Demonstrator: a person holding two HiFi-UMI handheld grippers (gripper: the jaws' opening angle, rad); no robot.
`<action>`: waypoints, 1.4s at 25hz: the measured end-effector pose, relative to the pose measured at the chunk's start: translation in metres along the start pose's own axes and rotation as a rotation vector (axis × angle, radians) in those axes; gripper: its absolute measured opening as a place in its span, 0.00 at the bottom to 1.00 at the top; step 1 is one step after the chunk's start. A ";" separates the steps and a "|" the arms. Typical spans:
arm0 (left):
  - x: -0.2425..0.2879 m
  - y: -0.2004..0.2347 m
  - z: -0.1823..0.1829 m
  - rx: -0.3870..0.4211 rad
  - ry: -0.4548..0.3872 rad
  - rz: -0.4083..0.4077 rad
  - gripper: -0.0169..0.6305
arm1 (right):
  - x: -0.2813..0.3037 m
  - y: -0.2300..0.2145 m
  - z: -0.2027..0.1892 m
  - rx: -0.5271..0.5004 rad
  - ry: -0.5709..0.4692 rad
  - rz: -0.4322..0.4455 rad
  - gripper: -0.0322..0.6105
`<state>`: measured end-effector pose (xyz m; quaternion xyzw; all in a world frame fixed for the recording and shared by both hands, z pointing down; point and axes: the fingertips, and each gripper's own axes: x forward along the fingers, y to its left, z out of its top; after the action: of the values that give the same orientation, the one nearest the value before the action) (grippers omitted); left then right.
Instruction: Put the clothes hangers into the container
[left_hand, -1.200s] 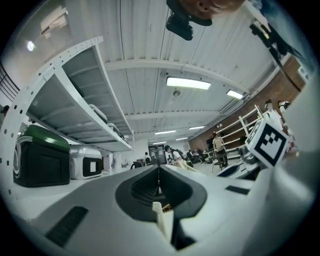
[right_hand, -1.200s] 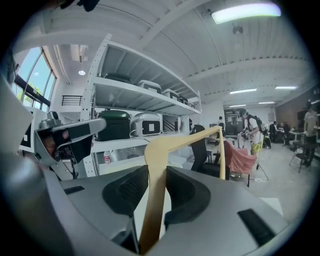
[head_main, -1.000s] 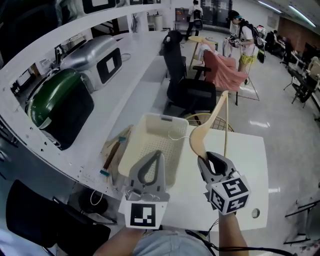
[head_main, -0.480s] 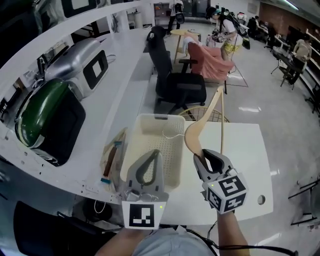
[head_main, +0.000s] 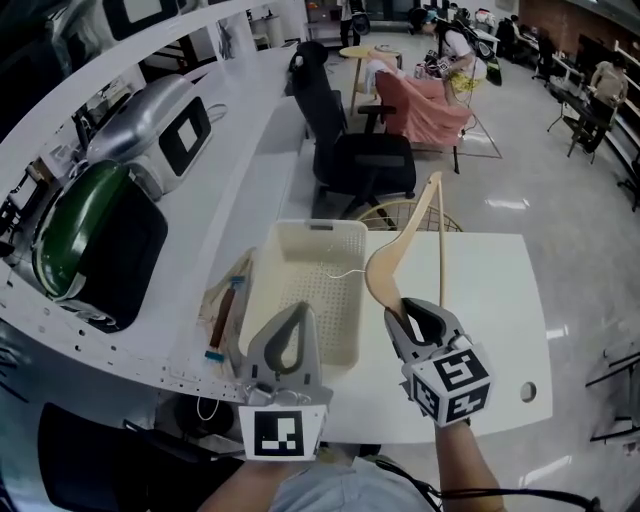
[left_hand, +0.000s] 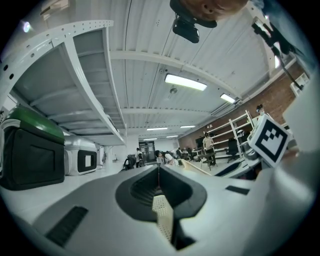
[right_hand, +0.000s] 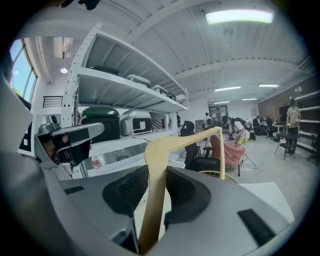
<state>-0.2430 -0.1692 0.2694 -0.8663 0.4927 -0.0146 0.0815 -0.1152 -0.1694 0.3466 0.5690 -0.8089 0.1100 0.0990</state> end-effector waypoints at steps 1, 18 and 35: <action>0.000 0.002 0.000 -0.004 -0.003 -0.003 0.05 | 0.001 0.001 0.000 -0.001 0.002 -0.003 0.23; 0.001 0.106 0.002 -0.009 -0.092 -0.177 0.05 | 0.118 0.101 0.055 0.016 -0.080 -0.043 0.23; 0.032 0.128 -0.036 -0.043 0.008 -0.205 0.05 | 0.195 0.095 0.004 0.194 0.047 0.029 0.23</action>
<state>-0.3389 -0.2652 0.2837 -0.9136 0.4019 -0.0156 0.0591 -0.2696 -0.3143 0.3923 0.5615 -0.8000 0.2025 0.0611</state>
